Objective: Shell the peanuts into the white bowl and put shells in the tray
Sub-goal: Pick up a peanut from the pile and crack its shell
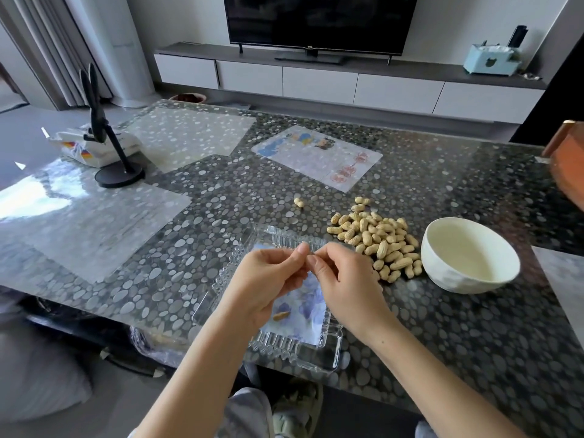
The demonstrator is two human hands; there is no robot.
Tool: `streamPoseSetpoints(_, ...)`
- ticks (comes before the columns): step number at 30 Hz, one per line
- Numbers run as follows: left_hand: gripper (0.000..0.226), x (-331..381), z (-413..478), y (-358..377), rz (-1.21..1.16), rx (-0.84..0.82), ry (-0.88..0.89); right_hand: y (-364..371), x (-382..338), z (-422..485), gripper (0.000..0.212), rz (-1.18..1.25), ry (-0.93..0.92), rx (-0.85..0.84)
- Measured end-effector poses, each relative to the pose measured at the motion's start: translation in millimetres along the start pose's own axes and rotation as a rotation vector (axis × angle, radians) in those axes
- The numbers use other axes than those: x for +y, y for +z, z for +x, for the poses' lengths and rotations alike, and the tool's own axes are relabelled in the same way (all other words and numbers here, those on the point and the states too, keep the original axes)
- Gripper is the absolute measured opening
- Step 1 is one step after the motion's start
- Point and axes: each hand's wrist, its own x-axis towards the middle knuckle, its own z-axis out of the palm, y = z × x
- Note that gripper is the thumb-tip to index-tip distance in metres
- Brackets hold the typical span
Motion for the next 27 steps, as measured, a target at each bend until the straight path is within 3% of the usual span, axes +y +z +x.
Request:
streamPoseSetpoints(5, 0.034, -1.7, -2.0, 5.1, 0.0, 0.13, 0.143, -1.1, -8.1, 2.3, 0.031, 0.238, 0.161, 0.006)
streamPoseSetpoints(10, 0.029, -6.1, -3.1, 15.1, 0.045, 0.179, 0.229, 3.2, -8.5, -0.2, 0.037, 0.398, 0.296, 0.143)
streamPoseSetpoints(16, 0.017, 6.2, 2.9, 44.5, -0.025, 0.03, 0.187, -36.6, -6.3, 5.0, 0.039, 0.229, 0.2, 0.109)
streamPoseSetpoints(20, 0.017, 9.7, 18.4, 91.1, -0.068, -0.077, 0.158, -83.8, 11.7, 5.7, 0.039, 0.114, 0.181, 0.203)
streamPoseSetpoints(23, 0.019, 1.6, 31.3, 124.9, -0.043, -0.127, 0.164, -107.7, 31.0, 0.9, 0.05, 0.13, 0.281, 0.282)
streamPoseSetpoints(27, 0.021, -13.1, 43.6, 159.9, -0.002, -0.154, 0.156, -134.8, 46.7, -4.1, 0.042, 0.312, 0.495, 0.366)
